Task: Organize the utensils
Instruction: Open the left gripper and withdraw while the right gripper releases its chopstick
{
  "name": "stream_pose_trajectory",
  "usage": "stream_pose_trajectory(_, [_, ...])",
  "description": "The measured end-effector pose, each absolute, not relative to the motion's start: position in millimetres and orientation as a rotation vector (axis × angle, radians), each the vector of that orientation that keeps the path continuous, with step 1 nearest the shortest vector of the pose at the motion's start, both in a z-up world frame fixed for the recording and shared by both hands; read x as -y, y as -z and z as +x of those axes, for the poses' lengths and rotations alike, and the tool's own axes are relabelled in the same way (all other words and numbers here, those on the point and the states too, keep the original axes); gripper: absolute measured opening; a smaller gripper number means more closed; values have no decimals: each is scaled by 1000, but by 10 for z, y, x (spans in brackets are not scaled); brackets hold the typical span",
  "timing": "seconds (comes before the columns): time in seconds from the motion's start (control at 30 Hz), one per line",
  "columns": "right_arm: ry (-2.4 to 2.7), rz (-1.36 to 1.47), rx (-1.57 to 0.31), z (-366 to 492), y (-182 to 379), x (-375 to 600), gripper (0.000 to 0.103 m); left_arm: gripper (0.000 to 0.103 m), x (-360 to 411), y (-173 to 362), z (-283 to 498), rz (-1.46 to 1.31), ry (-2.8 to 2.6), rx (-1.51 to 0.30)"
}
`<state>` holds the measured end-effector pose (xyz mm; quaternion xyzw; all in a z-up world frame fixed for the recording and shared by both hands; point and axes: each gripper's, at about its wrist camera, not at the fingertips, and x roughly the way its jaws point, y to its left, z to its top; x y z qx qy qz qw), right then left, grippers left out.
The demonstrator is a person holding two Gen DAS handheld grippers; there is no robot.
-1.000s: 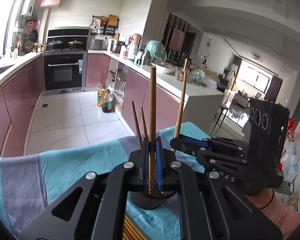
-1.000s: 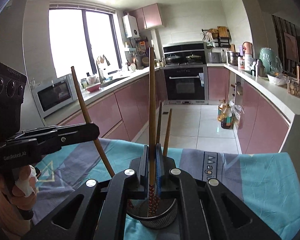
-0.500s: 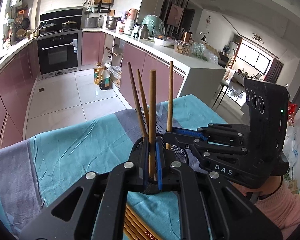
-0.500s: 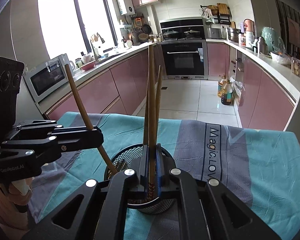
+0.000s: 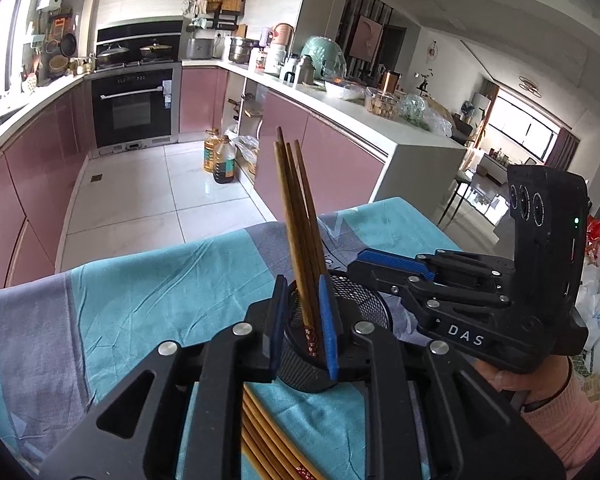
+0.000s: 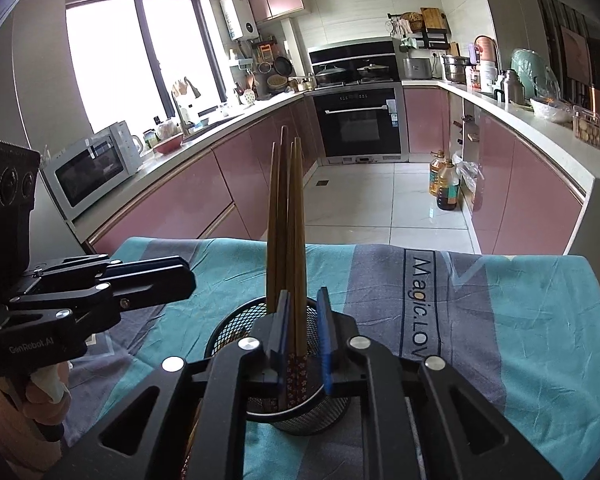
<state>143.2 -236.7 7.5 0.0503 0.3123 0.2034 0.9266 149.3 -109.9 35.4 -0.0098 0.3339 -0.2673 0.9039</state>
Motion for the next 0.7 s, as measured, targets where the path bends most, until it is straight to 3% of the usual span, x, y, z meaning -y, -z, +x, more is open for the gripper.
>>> stream_pose_trajectory(0.1, [-427, 97, -619, 1343, -106, 2362, 24, 23, 1019, -413, 1380, -27, 535, -650])
stream_pose_trajectory(0.17, [-440, 96, -602, 1272, -130, 2360, 29, 45, 943, -458, 1277, -29, 520, -613])
stream_pose_trajectory(0.23, [-453, 89, -582, 1158, -151, 2335, 32, 54, 857, -501, 1133, -31, 490, -564])
stream_pose_trajectory(0.3, [-482, 78, -560, 1029, -174, 2300, 37, 56, 763, -517, 1004, -31, 474, -534])
stream_pose_trajectory(0.4, [-520, 71, -549, 869, -169, 2251, 42, 71, 602, -505, 851, -34, 442, -507])
stream_pose_trajectory(0.53, [-568, 69, -595, 708, 2, 2103, 47, 78, 388, -360, 709, -39, 382, -518])
stream_pose_trajectory(0.7, [-591, 54, -688, 657, 323, 1896, 49, 79, 241, 42, 626, -16, 324, -621])
